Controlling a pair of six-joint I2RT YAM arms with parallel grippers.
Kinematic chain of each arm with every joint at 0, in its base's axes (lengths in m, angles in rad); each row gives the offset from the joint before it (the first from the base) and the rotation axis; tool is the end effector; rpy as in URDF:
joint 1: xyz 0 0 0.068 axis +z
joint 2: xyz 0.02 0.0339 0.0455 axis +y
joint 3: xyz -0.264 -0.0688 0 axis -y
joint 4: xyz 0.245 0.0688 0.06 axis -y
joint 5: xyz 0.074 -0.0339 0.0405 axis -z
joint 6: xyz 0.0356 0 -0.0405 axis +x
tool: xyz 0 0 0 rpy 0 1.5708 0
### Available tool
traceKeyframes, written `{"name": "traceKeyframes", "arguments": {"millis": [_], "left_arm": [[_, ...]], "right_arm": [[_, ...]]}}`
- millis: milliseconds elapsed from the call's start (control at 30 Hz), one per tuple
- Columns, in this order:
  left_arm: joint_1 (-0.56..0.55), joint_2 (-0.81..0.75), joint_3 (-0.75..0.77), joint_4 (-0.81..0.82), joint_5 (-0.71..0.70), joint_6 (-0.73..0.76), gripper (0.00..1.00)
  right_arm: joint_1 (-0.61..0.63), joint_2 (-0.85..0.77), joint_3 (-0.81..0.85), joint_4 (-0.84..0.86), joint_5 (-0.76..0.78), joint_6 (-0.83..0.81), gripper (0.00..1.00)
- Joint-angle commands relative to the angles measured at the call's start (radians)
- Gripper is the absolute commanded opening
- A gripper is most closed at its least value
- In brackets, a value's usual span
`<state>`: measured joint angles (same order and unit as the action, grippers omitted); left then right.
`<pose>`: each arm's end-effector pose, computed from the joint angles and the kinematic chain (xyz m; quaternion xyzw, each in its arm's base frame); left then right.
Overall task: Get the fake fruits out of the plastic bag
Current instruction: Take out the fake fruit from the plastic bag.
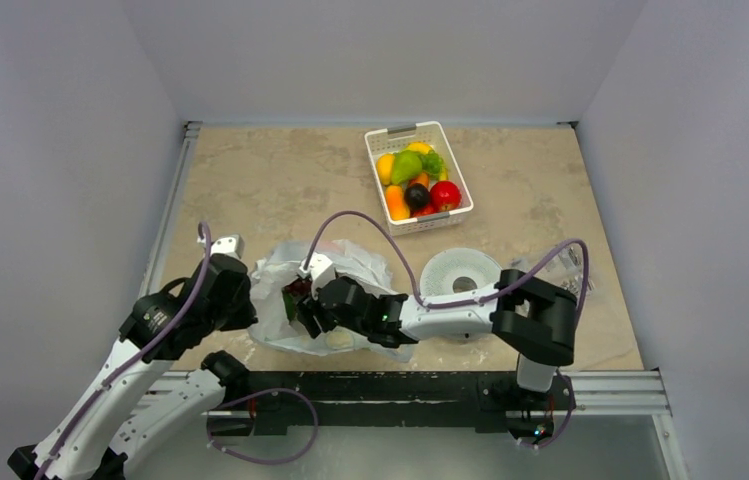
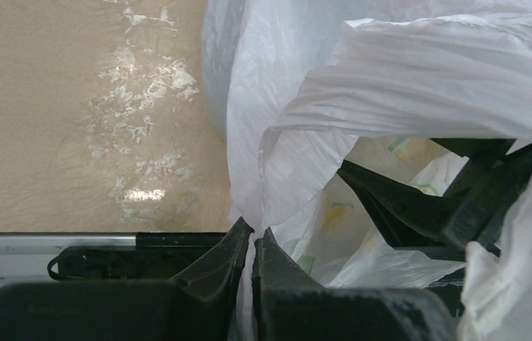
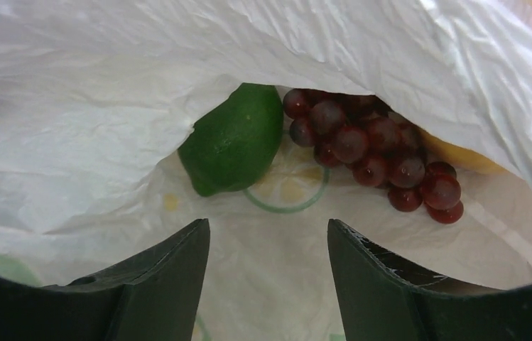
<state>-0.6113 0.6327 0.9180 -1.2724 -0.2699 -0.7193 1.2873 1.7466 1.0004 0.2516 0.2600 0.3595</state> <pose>0.0751 -0.0410 0.3058 -0.0899 0.9455 -0.0746 0.3038 0.1157 0.3644 0.1997 -0.3216 0.7912 0.2971 0.4271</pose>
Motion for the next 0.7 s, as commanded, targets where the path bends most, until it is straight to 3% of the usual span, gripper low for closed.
{"name": "traceKeyframes", "arguments": {"millis": [0, 300, 667], "left_arm": [[-0.007, -0.011, 0.001, 0.019, -0.015, -0.009, 0.00], [-0.009, 0.001, 0.001, 0.019, -0.010, -0.006, 0.00], [-0.010, 0.015, 0.004, 0.010, -0.025, -0.015, 0.00]], "right_arm": [[-0.002, 0.047, 0.044, 0.192, 0.107, -0.071, 0.64], [-0.003, 0.103, 0.082, 0.293, 0.234, -0.188, 0.70], [-0.011, 0.224, 0.110, 0.359, 0.203, -0.218, 0.74]]}}
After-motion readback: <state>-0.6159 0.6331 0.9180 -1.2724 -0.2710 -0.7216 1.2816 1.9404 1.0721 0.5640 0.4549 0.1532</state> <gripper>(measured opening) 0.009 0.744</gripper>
